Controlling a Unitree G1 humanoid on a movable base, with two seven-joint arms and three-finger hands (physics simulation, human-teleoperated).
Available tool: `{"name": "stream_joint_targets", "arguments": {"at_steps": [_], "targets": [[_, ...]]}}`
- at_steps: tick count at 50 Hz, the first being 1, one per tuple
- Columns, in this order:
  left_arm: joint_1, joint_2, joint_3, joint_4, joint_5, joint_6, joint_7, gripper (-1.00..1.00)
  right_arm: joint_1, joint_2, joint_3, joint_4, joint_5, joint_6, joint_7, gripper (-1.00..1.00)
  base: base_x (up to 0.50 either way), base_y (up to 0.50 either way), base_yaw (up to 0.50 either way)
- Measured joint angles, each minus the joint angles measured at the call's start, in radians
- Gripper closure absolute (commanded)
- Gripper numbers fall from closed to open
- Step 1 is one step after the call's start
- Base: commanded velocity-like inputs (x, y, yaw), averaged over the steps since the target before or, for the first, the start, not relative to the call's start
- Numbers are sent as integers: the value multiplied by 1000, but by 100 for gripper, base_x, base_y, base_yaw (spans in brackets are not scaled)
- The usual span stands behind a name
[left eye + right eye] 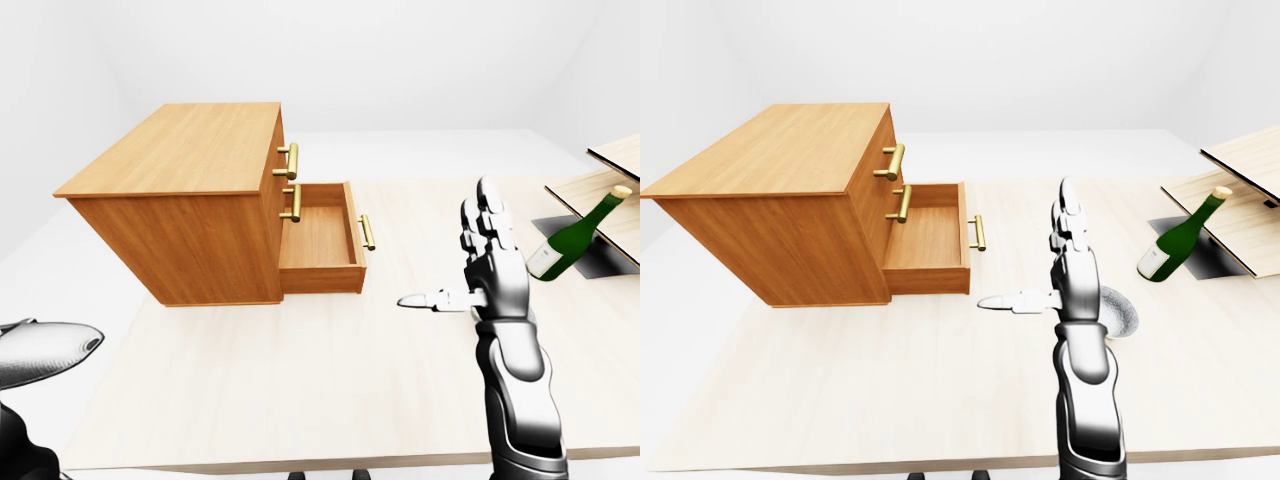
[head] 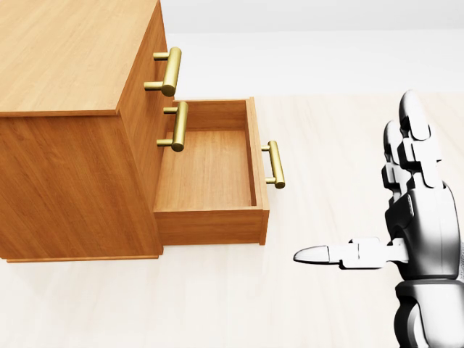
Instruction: Put the bowl on top of the cabinet.
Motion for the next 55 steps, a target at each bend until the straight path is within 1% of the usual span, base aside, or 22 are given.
{"name": "stream_joint_targets", "arguments": {"at_steps": [27, 45, 55], "targets": [[-1, 33, 33, 16, -37, 0, 19, -100, -46, -52, -61, 40, -200, 0, -1, -100, 0, 0, 0], [-2, 43, 41, 18, -55, 0, 33, -100, -60, -88, -92, 67, -336, 0, 28, -100, 0, 0, 0], [1, 42, 37, 18, -54, 0, 35, -100, -66, -109, -114, 97, -389, 0, 46, -100, 0, 0, 0]]}}
